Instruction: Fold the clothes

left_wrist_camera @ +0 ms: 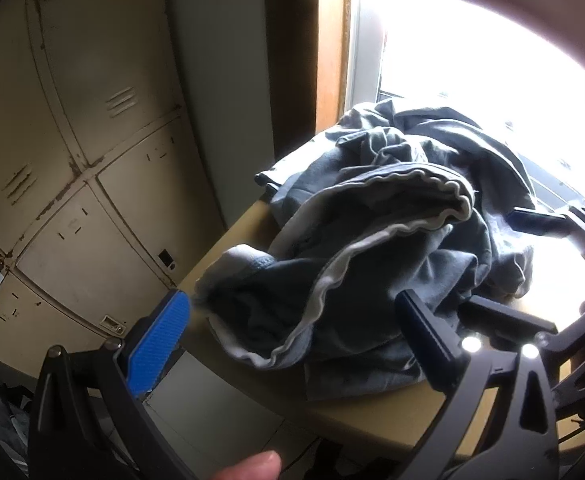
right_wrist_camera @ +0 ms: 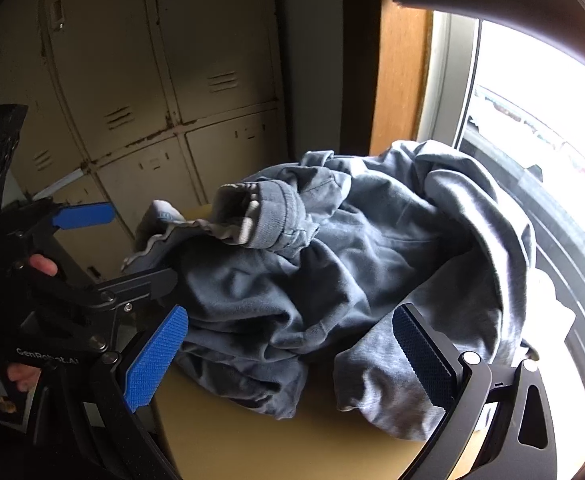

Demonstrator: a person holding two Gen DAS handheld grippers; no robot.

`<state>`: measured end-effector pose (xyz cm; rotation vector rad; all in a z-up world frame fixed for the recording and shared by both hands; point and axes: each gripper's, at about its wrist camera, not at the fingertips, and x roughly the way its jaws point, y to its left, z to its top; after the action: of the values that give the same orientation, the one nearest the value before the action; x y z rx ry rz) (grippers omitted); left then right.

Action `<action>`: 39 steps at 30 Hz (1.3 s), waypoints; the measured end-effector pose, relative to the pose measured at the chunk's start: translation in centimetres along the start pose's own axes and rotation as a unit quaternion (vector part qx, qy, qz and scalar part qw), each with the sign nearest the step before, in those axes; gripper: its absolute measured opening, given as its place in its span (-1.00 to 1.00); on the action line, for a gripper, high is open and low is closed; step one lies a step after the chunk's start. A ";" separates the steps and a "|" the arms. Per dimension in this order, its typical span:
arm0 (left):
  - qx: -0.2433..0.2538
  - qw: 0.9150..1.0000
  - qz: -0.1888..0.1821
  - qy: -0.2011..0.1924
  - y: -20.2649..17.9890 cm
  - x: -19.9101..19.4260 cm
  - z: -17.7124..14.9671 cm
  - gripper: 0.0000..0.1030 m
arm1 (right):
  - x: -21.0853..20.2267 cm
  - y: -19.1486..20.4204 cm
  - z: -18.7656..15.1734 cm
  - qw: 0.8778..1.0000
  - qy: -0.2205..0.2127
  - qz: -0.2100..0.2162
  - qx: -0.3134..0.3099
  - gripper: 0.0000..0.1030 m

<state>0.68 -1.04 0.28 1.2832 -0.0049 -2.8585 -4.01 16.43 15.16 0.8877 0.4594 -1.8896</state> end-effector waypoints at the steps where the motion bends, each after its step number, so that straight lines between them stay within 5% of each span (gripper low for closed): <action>1: 0.003 1.000 -0.002 0.001 -0.1 0.0 0.0 0.99 | 0.0 0.0 0.0 1.000 0.001 0.000 0.000 1.00; 22: -0.035 0.999 -0.004 0.015 2.2 0.9 -0.7 0.99 | 1.0 0.3 0.9 1.000 0.015 -0.019 -0.015 1.00; 39: -0.090 0.995 0.031 0.020 3.5 1.8 -0.9 0.99 | 3.0 -0.8 3.3 0.998 0.049 -0.008 -0.048 1.00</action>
<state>0.22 -4.55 -1.62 1.2821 0.2045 -2.7087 -6.77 12.82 15.07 0.9180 0.6122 -1.8279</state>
